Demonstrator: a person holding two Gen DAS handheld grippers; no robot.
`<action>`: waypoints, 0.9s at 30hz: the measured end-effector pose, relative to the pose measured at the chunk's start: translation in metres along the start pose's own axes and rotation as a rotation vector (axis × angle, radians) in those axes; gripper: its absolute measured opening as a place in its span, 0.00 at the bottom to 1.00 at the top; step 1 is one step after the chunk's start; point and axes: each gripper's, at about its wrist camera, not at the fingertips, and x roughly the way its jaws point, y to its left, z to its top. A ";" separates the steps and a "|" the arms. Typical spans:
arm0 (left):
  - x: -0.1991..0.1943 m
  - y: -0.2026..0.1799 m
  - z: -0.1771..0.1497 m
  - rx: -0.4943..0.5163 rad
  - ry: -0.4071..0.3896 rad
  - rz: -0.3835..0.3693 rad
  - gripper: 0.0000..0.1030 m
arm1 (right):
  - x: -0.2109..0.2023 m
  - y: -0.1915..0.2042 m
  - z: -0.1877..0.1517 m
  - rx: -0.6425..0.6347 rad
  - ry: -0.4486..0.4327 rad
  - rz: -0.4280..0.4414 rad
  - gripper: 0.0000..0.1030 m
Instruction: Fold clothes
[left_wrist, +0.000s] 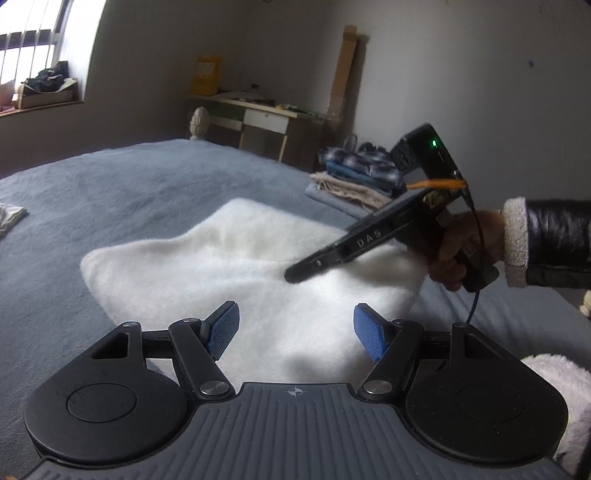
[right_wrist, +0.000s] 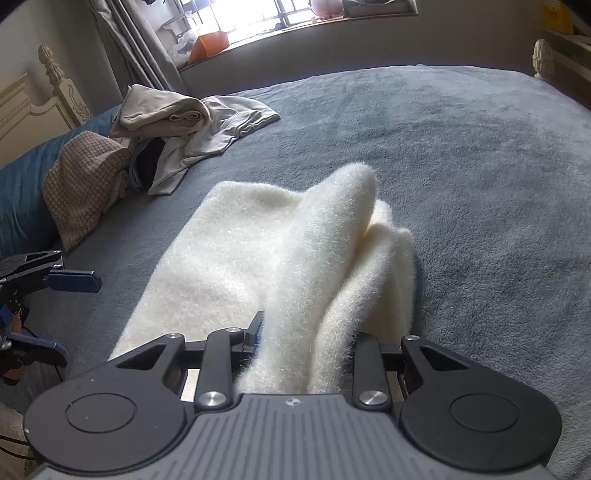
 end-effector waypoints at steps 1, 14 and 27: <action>0.010 -0.004 -0.005 0.024 0.035 0.008 0.66 | 0.002 -0.004 -0.003 0.014 -0.005 0.008 0.29; 0.026 -0.009 -0.020 0.088 0.055 0.050 0.69 | -0.070 -0.078 -0.055 0.527 -0.283 -0.036 0.63; 0.026 -0.008 -0.017 0.056 0.042 0.055 0.72 | -0.025 0.017 -0.082 0.038 -0.104 -0.348 0.29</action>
